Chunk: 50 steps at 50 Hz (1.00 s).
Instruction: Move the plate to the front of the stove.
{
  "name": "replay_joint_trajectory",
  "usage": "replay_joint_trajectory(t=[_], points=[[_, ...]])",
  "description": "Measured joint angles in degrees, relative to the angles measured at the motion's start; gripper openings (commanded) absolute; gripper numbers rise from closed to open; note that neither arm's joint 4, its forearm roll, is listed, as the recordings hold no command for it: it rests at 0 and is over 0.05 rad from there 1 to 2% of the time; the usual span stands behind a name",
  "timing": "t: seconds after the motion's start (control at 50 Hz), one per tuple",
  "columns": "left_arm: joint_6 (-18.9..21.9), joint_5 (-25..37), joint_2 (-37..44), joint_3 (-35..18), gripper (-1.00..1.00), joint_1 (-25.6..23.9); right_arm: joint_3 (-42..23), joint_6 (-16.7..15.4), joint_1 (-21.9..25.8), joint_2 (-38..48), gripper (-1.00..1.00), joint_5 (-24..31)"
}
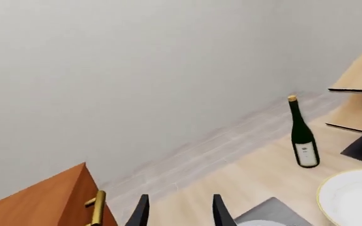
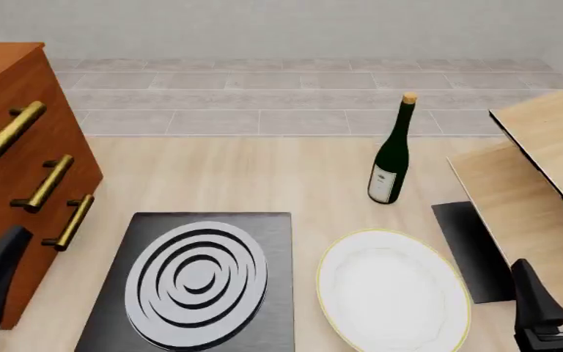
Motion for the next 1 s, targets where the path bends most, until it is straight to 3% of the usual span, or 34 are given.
replay_joint_trajectory(t=[0.54, 1.0], points=[[19.30, -13.43, 25.94, -4.70, 1.00, -21.75, 0.05, 0.06, 0.05, -0.01, 1.00, 0.05], [29.67, -17.17, 45.36, -10.33, 1.00, -36.08, 0.05, 0.07, 0.05, -0.01, 1.00, 0.06]])
